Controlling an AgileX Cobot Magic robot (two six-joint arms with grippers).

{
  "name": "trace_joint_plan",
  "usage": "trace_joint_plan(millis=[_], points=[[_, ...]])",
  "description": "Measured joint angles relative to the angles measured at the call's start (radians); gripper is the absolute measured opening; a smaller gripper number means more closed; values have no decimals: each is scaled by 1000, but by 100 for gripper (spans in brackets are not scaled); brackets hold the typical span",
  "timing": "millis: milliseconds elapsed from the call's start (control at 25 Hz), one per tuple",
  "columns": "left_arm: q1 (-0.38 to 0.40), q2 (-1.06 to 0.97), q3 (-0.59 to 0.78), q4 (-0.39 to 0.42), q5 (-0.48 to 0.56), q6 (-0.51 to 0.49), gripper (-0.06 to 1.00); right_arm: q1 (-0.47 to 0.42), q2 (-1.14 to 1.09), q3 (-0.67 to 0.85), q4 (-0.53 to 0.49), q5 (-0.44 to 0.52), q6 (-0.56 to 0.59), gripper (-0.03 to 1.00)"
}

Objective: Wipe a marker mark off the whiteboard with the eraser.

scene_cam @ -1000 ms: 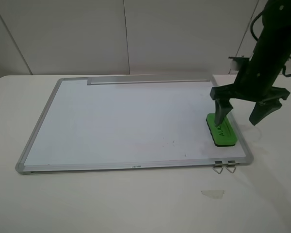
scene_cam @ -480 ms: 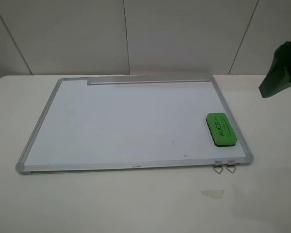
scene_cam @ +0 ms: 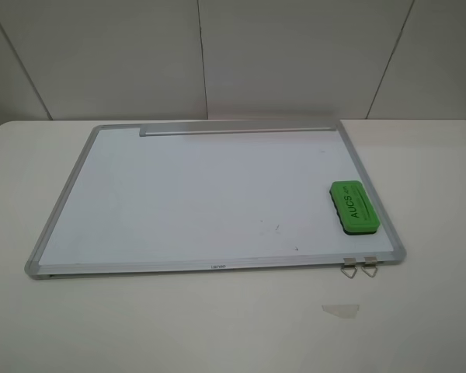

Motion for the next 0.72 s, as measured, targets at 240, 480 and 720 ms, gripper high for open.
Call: trace_joint_plan(millis=[240, 480, 720], points=[[0, 0, 0, 0, 0, 0, 78, 0, -222, 19, -1, -28, -10, 83], [0, 0, 0, 0, 0, 0, 78, 0, -333, 20, -3, -30, -11, 83], [0, 0, 0, 1, 0, 0, 78, 0, -333, 20, 7, -30, -11, 83]])
